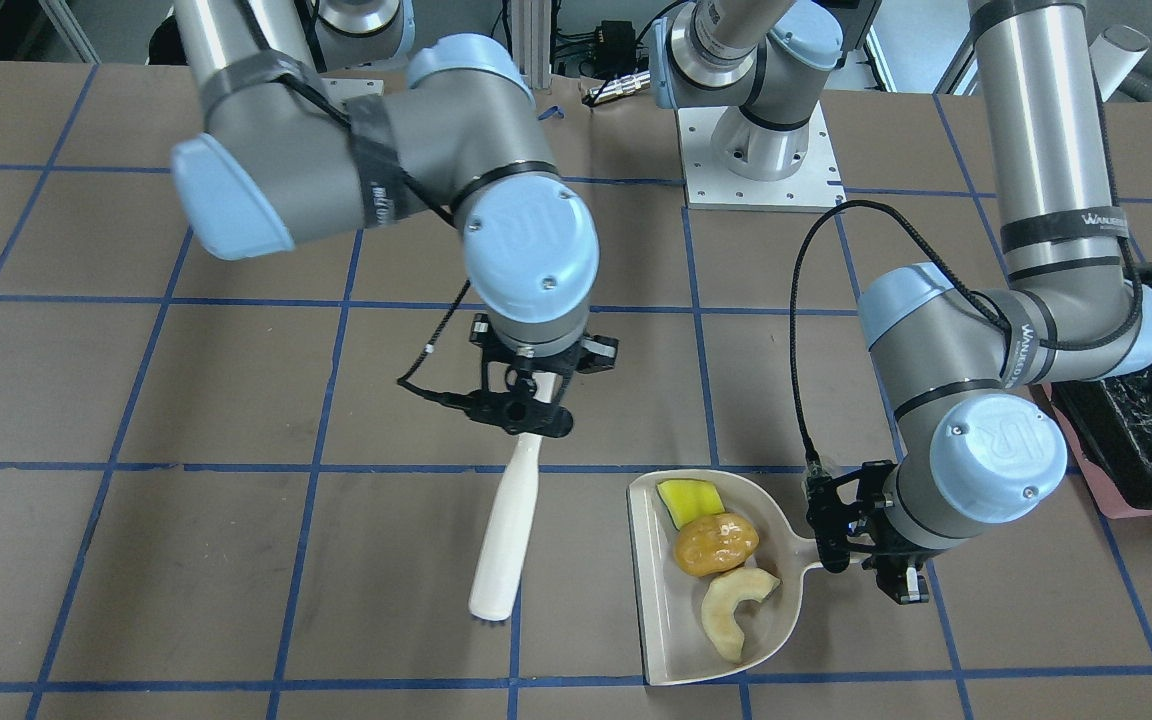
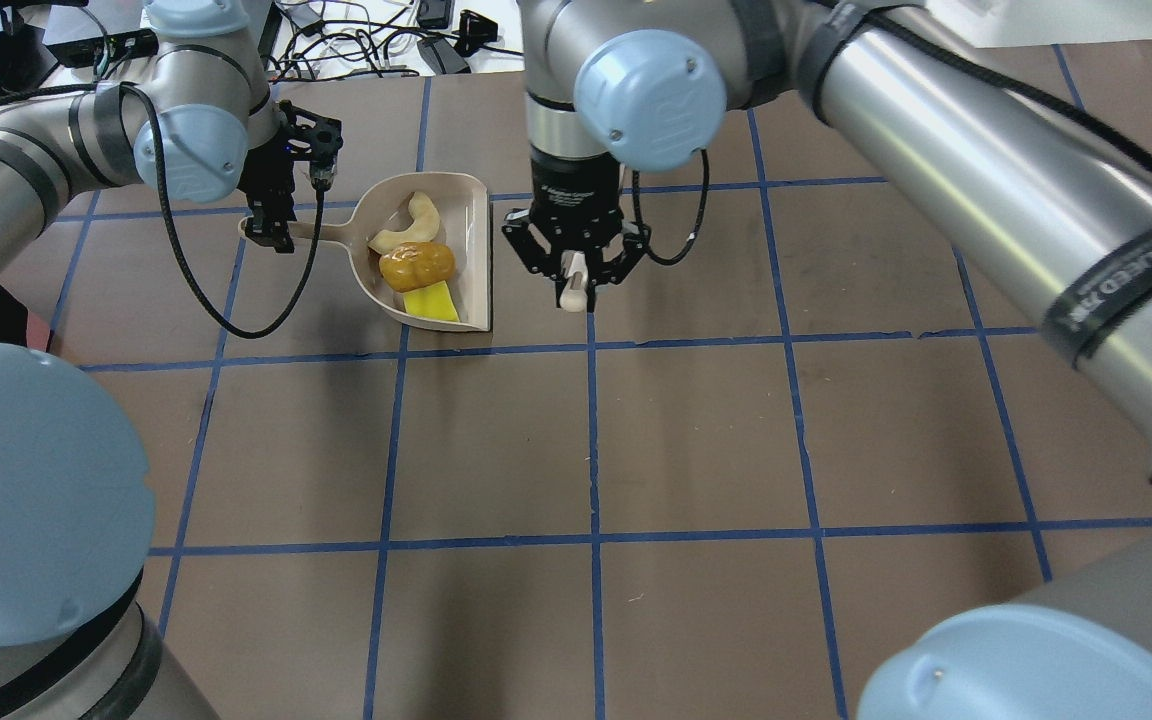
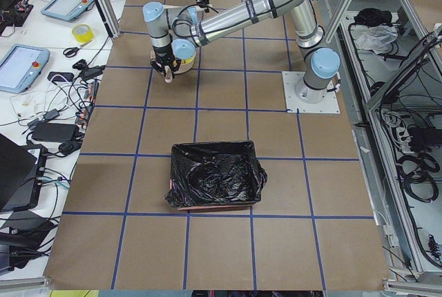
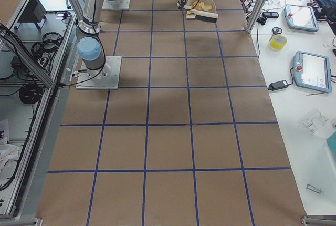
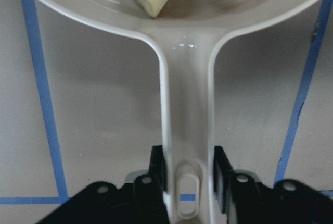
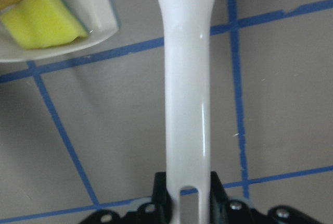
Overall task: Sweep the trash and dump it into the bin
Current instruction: 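Lift the loaded dustpan toward the bin with the left while the right returns the brush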
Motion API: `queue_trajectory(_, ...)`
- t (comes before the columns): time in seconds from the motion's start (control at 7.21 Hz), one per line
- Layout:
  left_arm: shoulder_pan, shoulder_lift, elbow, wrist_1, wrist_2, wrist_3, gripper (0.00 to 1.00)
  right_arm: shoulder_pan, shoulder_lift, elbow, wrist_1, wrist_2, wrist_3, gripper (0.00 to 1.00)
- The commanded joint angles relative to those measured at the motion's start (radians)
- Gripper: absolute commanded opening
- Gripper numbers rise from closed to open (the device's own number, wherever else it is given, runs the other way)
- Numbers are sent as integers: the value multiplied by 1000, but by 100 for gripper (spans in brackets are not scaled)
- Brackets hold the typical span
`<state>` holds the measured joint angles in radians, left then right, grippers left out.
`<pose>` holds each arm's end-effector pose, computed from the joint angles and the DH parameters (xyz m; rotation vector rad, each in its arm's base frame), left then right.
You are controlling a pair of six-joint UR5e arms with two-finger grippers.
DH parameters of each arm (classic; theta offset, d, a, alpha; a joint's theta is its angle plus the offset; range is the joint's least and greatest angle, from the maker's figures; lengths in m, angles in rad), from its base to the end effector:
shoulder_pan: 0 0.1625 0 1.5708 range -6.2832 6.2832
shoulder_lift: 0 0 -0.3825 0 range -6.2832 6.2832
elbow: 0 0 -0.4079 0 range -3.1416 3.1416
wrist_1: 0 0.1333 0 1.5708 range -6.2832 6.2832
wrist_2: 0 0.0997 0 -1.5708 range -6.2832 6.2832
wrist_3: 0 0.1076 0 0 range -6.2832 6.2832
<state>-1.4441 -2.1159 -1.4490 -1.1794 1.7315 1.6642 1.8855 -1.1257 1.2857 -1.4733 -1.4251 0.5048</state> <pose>-0.0309 -0.6758 0.2127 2.1288 2.1953 0.2227 0.3387 -0.5593 0.3144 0.3210 3.0610 0.4549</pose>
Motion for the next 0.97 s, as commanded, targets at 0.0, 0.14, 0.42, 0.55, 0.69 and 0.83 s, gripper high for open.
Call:
queue_trajectory(0.0,45,25,-1,-20,-38,69,2,-151,-103,132,5,-41,-188,7)
queue_trajectory(0.14,75,39,1,-38,-76,92,2,-220,-136,191,5,-98,-289,7)
queue_trajectory(0.42,149,68,15,-78,-110,193,2,-383,-163,254,-5,-164,-514,7)
queue_trajectory(0.55,186,94,19,-89,-110,286,2,-451,-163,271,-7,-231,-601,7)
queue_trajectory(0.69,236,112,27,-126,-110,371,2,-488,-160,280,-25,-267,-649,7)
queue_trajectory(0.83,308,132,35,-158,-112,505,2,-535,-152,312,-95,-281,-733,7)
